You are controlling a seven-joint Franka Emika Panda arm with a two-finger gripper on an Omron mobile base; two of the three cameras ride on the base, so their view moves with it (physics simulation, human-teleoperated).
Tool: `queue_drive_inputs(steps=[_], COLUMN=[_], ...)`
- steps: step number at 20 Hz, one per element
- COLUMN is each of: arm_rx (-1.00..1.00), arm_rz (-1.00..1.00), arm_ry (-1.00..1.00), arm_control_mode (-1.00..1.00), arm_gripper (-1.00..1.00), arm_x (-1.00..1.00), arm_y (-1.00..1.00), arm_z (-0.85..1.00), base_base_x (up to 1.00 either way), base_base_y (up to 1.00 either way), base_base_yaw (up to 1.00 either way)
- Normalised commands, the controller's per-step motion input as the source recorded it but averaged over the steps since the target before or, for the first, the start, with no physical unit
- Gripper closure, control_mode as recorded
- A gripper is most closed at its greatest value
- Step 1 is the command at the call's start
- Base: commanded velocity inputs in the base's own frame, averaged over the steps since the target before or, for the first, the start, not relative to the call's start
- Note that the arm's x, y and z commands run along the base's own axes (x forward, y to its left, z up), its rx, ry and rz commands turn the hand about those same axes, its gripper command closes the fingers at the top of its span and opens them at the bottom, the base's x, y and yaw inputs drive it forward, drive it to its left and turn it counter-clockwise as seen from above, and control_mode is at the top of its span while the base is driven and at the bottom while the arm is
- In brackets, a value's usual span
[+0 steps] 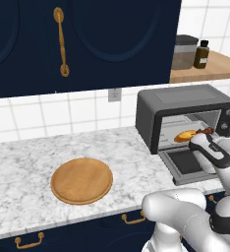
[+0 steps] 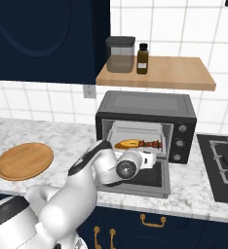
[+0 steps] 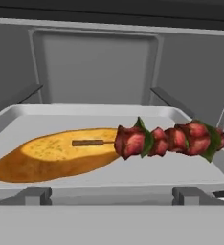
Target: Pick up the kebab skewer and baguette bread, and place them inside the toaster oven. Close the toaster oven door and start by setting the timer.
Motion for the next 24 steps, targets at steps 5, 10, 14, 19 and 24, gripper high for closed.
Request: queue_drive_inputs(steps=[5, 10, 14, 19, 24], arm_rx=[0.0, 0.0, 0.0, 0.0, 0.0], arm_rz=[0.03, 0.04, 0.06, 0.05, 0.03], arm_ry=[0.0, 0.0, 0.0, 0.0, 0.0], arm_control_mode=[-1.0, -1.0, -1.0, -1.0, -1.0], arm_gripper=[-1.0, -1.0, -1.0, -1.0, -1.0], arm_x=[0.1, 0.02, 0.06, 0.15, 0.16], arm_y=[0.0, 0.0, 0.0, 0.0, 0.0], arm_z=[-0.08, -0.12, -0.04, 0.0, 0.0], base_base_x=[0.0, 0.0, 0.0, 0.0, 0.0], base_base_y=[0.0, 0.0, 0.0, 0.0, 0.0], base_base_yaw=[0.0, 0.0, 0.0, 0.0, 0.0])
